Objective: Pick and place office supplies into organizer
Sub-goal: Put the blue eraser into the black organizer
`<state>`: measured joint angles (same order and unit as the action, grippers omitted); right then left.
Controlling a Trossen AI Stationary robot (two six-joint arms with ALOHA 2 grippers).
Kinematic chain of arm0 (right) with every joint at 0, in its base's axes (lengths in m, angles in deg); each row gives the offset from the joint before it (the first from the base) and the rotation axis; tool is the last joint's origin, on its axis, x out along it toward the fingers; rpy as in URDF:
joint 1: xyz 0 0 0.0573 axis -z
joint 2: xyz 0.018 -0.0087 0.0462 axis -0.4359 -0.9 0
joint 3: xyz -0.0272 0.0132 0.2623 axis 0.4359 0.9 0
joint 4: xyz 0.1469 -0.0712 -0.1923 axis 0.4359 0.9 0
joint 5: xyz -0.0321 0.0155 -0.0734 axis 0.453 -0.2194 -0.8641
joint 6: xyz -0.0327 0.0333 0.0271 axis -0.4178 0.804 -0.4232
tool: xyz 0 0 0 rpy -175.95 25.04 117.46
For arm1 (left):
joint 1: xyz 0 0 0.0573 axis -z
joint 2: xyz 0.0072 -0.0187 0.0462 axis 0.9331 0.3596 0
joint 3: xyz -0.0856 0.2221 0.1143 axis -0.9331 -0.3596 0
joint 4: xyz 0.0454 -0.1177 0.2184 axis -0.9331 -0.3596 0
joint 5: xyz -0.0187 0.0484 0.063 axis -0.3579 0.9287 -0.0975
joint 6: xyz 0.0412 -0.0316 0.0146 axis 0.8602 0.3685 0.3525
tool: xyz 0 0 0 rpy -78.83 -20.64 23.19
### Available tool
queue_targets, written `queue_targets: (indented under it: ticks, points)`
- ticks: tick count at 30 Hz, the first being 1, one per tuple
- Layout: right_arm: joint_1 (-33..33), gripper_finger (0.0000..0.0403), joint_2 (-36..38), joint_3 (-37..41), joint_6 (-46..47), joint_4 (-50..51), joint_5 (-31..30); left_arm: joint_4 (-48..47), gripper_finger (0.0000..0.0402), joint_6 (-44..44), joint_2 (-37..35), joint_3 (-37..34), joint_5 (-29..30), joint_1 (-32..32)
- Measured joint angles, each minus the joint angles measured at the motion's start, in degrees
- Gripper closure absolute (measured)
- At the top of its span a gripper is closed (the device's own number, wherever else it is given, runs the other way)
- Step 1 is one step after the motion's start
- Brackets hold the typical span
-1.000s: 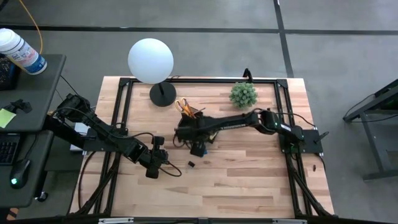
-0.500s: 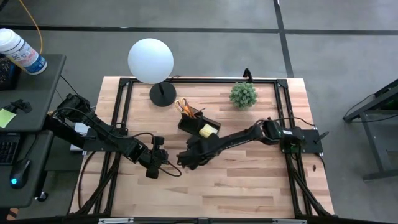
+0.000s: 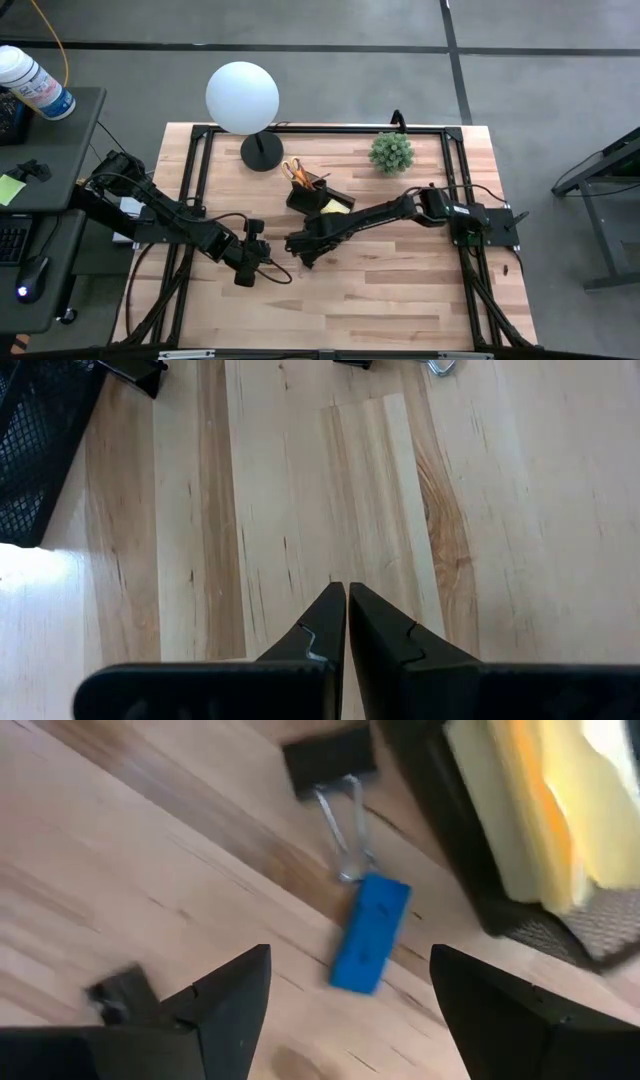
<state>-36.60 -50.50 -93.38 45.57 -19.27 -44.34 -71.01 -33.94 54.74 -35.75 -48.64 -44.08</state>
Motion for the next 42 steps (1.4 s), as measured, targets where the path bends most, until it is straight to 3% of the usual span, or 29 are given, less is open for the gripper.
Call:
queue_targets:
  ticks: [13,28,42]
  points:
    - [0.3,0.0134,-2.4,0.0,1.3,-1.8,-1.6,0.2,0.0394,0.5,0.0,0.0,0.0,0.0]
    - [0.3,0.0176,-2.4,0.0,3.6,-0.1,-1.9,0.5,0.0394,0.5,0.0,0.0,0.0,0.0]
    - [0.4,0.0189,-3.0,0.0,3.6,-0.1,-0.9,0.5,0.0394,0.5,0.0,0.0,0.0,0.0]
